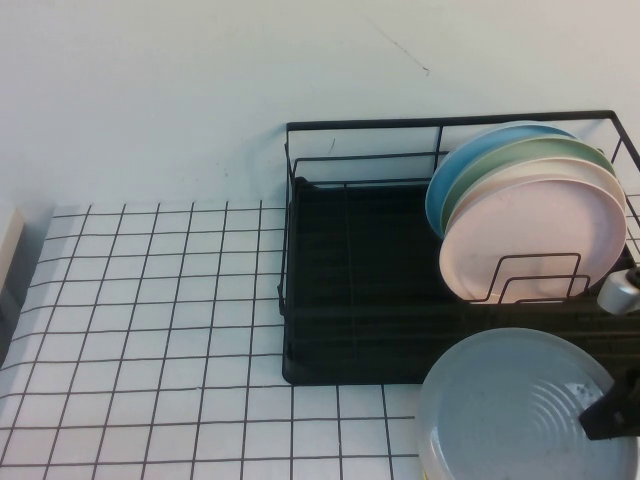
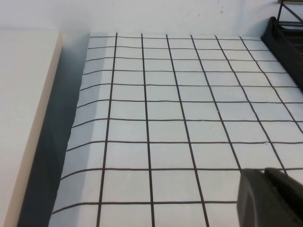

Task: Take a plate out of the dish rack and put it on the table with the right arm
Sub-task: Place the plate from the table

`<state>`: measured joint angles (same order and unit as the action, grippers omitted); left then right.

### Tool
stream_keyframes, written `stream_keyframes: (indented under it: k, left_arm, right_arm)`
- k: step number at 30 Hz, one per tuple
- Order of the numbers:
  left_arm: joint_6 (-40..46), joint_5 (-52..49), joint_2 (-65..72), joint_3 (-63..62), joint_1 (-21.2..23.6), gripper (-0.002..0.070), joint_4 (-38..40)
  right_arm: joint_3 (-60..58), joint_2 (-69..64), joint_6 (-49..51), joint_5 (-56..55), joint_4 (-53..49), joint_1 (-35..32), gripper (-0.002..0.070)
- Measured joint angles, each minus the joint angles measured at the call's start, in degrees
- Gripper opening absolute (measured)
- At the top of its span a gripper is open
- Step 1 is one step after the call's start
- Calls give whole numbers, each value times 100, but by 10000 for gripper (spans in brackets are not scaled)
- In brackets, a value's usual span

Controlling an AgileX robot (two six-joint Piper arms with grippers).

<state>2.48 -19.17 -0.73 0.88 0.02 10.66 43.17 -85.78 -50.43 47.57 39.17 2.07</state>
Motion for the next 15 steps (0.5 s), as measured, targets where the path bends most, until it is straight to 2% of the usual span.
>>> stream_keyframes:
  k: [8,15]
  left_arm:
    - [0,0,0,0,0,-3,0]
    - [0,0,0,0,0,-3,0]
  right_arm:
    - [0,-13,29,-79,0,0,134]
    - [0,-27,159,-339,-62,0,277]
